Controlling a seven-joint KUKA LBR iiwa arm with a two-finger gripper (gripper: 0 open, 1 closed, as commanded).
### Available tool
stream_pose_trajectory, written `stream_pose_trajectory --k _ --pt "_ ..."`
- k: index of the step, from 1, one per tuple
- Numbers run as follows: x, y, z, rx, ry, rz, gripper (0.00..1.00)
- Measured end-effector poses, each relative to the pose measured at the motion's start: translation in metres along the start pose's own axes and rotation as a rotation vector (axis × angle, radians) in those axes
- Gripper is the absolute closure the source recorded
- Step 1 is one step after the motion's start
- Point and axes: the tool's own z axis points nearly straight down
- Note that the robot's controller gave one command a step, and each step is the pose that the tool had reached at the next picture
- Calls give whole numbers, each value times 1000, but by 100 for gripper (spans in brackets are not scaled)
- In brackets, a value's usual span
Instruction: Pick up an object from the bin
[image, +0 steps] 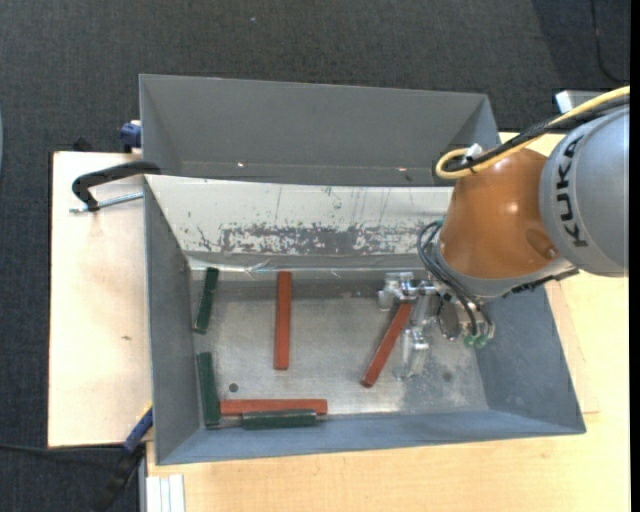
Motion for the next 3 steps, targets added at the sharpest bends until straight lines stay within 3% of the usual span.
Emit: stream_pose_trajectory --k 1,2,3 --pt "3 -3 72 -1 7 67 100" --pt "3 -3 72 -1 7 67 100" --pt "-43 -10 -131 -1 -3 110 100"
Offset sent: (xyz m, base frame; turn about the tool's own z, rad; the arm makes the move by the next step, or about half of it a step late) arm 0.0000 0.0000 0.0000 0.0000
